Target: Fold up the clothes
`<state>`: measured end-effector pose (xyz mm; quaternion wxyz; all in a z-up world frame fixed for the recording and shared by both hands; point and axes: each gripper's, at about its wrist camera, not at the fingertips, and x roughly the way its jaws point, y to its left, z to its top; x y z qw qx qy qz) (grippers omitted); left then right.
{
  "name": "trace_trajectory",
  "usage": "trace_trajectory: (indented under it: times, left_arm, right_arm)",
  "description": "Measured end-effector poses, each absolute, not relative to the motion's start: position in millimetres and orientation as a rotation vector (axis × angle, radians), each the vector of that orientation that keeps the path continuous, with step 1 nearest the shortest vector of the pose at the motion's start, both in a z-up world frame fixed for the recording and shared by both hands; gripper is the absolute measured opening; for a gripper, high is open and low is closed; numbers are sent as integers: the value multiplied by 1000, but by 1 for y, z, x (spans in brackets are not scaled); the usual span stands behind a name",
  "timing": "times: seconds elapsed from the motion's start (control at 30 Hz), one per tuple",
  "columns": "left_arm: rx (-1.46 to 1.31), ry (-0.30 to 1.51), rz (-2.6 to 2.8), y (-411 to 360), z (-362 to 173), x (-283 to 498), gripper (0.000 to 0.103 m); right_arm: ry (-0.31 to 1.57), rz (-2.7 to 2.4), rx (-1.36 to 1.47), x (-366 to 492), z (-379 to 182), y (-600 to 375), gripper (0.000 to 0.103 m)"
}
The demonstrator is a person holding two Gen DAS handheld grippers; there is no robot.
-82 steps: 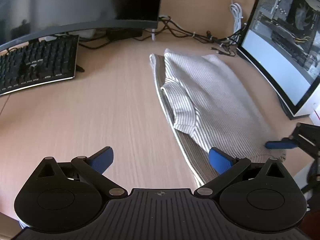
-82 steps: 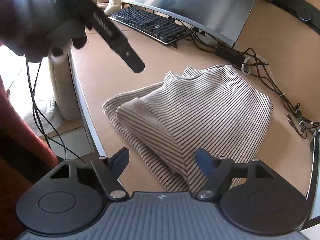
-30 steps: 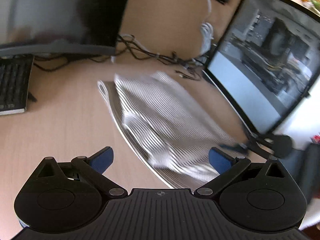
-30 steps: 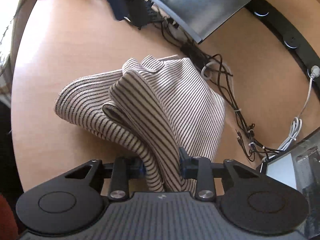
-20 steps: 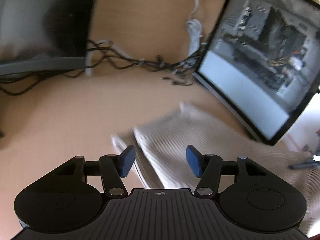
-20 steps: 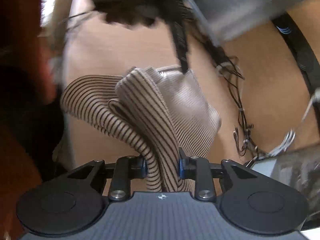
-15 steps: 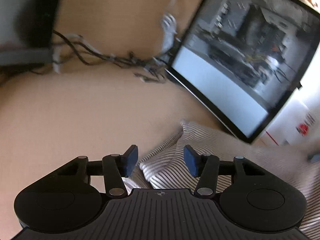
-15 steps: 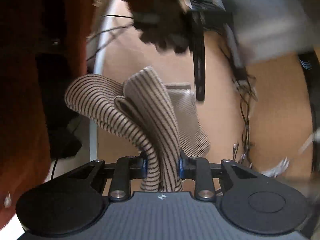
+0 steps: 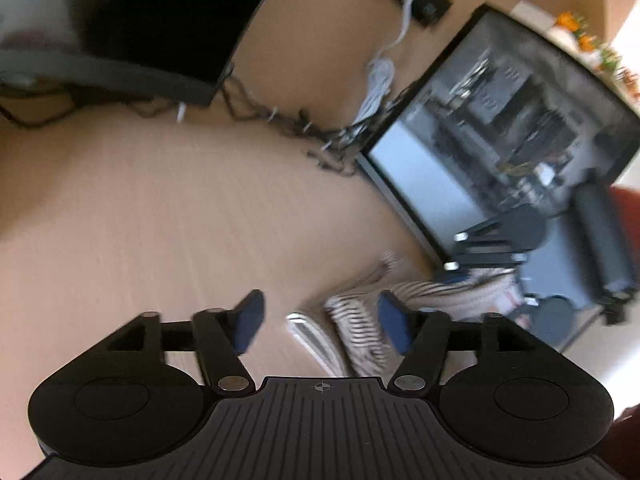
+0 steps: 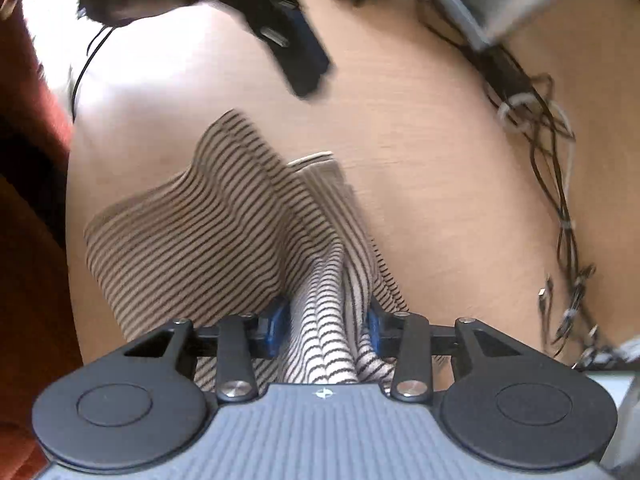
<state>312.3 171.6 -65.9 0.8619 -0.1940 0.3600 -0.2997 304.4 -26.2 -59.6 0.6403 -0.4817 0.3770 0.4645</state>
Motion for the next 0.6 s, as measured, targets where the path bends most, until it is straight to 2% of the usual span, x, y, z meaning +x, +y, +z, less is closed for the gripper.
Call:
trace_trajectory:
  times: [0.1, 0.23, 0.43, 0.6]
  left_arm:
    - [-382, 741, -711, 156, -58, 301, 95]
    - [-253, 795, -746, 120, -67, 293, 96]
    - [-206, 785, -761, 109, -64, 292, 96]
    - [-202, 798, -699, 114, -61, 301, 97]
  right_arm:
    - [827, 1001, -1045, 297, -55, -37, 39]
    - [746, 910, -962, 274, -40, -52, 27]
    - [718, 933, -755, 263, 15, -61, 26]
    - [728, 844, -700, 319, -38, -52, 28]
